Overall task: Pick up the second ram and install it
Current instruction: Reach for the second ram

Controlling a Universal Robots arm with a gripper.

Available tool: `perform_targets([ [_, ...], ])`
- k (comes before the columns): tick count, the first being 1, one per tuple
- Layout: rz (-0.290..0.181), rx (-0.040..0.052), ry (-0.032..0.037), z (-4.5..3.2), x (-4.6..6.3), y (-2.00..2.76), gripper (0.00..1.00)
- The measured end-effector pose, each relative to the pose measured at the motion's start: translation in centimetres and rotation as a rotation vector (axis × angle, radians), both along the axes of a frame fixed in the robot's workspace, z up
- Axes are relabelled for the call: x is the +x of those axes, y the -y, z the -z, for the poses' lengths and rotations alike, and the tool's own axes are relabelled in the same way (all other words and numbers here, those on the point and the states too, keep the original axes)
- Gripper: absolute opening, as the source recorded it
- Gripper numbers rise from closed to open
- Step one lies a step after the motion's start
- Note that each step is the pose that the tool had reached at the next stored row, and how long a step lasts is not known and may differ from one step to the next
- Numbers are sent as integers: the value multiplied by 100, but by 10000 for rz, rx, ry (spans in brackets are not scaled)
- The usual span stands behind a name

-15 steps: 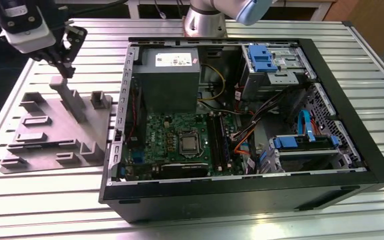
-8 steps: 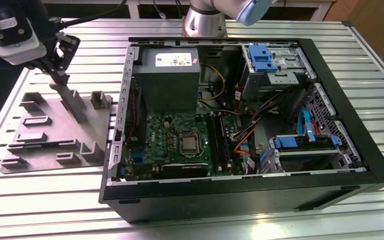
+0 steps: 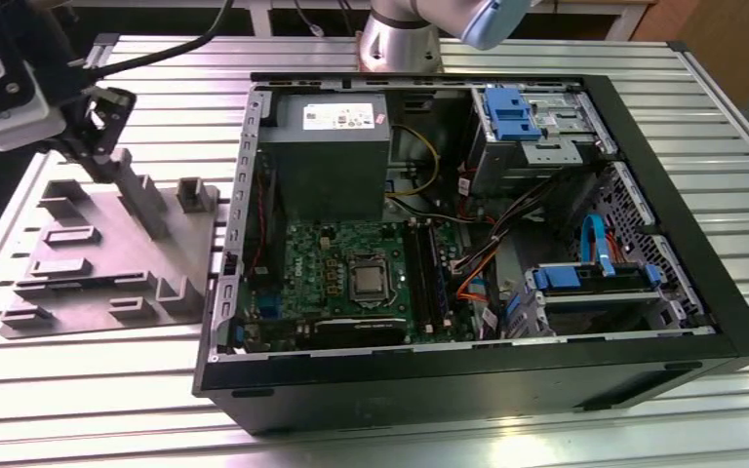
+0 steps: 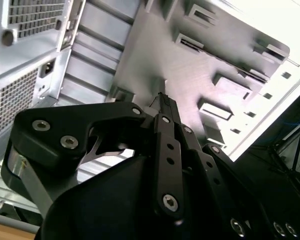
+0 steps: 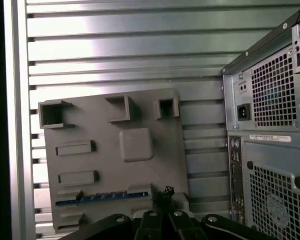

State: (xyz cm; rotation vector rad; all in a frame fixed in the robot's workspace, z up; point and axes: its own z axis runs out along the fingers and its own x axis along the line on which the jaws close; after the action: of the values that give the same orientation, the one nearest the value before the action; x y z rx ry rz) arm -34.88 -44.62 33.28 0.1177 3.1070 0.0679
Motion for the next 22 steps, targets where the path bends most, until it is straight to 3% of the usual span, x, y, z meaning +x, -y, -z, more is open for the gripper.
perform_targets([
  [9, -1, 0, 1, 103, -263, 88, 10],
  [22, 0, 0, 0, 297, -488, 179, 10],
])
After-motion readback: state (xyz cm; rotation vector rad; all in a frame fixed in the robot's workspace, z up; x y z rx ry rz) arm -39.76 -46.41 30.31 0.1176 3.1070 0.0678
